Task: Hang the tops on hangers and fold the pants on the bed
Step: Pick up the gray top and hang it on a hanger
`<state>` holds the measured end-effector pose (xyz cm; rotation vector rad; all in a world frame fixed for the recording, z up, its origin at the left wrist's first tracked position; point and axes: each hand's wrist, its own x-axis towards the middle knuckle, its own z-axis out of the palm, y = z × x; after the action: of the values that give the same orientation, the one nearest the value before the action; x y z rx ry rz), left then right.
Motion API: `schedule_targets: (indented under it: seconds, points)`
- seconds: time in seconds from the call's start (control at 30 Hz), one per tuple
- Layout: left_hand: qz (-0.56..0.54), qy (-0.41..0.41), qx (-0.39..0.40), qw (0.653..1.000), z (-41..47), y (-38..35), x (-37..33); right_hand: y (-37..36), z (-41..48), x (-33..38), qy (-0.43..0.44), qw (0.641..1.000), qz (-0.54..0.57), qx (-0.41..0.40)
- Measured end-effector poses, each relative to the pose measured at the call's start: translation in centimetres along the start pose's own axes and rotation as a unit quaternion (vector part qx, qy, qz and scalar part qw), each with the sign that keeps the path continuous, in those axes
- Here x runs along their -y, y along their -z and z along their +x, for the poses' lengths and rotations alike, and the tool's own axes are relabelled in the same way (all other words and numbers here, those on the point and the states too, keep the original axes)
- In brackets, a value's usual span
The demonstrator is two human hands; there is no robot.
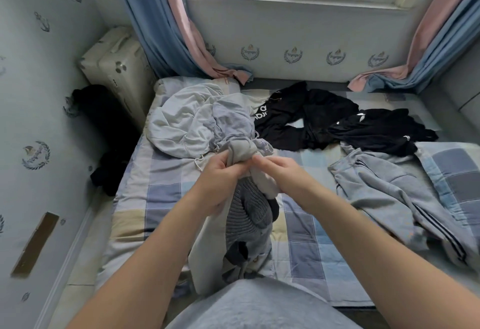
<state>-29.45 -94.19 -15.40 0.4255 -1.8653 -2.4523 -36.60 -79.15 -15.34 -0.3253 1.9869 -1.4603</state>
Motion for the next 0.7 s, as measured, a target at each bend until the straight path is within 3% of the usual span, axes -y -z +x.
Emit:
schedule_targets:
  seconds: [0.1,0.2,0.4,0.47,0.6,0.7]
  points:
    - [0.05,0.008,0.025,0.998,-0.7,0.1,0.1,0.2,0.5,0.0,-0.01,0.994,0.106,0.022]
    - [0.059,0.014,0.031,0.998,-1.3,0.4,0.3,0.6,0.6,-0.1,-0.013,0.991,0.126,0.04]
    - [0.011,0.0,-0.018,1.0,-1.3,1.2,0.2,-0.1,0.2,-1.2,-0.176,0.976,-0.073,0.102]
    - [-0.013,-0.003,-0.028,1.0,-1.2,1.3,0.2,-0.4,-0.1,-1.5,-0.144,0.982,-0.034,0.121]
    - [-0.02,-0.007,-0.015,1.0,-1.0,1.3,0.4,-0.7,0.3,-1.5,0.014,0.999,0.035,0.037]
    - [0.092,-0.032,-0.054,0.994,-0.8,1.5,1.0,-0.7,0.4,-0.9,0.092,0.996,-0.001,-0.021]
